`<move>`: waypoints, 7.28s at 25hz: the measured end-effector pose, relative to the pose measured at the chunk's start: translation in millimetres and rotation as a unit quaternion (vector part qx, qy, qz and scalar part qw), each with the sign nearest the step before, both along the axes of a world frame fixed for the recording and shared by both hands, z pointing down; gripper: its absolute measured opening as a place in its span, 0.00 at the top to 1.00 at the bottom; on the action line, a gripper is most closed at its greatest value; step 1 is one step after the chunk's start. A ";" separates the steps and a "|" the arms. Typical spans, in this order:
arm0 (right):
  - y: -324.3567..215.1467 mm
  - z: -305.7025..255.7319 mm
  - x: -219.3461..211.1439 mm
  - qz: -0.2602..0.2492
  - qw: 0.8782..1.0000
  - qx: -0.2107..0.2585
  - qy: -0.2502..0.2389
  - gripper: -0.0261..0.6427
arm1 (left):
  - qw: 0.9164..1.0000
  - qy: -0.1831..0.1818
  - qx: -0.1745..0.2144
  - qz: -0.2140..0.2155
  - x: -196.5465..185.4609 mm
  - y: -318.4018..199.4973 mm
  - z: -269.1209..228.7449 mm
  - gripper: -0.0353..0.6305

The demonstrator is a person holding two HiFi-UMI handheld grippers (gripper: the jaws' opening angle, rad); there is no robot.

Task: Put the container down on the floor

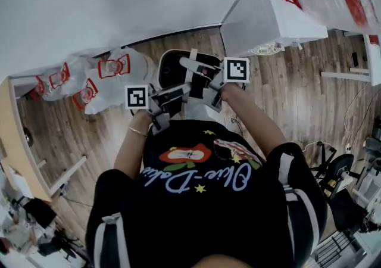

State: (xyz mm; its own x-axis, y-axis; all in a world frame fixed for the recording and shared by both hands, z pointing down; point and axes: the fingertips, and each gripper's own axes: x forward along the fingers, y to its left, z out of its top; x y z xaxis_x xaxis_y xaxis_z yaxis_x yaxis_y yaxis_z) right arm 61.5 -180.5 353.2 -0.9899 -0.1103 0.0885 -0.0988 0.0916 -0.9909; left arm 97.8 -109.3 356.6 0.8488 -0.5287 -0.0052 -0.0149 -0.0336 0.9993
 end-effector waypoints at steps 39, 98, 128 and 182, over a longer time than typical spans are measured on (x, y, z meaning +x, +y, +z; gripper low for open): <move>-81.9 321.5 -65.5 -0.074 0.988 0.048 0.127 0.93 | 0.997 -0.033 -0.024 -0.061 -45.9 -86.0 320.6 0.86; -71.4 506.8 -68.9 -0.128 0.959 0.037 0.249 0.68 | 0.970 -0.138 -0.113 -0.165 -58.7 -102.6 498.7 0.71; -65.3 496.3 -67.3 -0.090 0.959 0.042 0.265 0.67 | 0.946 -0.250 -0.154 -0.134 -117.7 -52.6 523.3 0.62; -64.7 38.1 17.1 0.099 0.878 0.398 0.247 0.96 | 0.883 -0.387 0.237 -0.122 -87.5 -73.9 36.7 0.94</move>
State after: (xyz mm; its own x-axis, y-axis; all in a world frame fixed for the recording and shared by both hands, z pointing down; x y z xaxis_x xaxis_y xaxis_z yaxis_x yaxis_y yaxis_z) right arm 78.7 -245.2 391.3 -0.8067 -0.4974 0.3191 -0.5908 0.6678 -0.4528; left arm 10.3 -183.2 393.3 0.5564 -0.7902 0.2570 -0.7516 -0.3467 0.5611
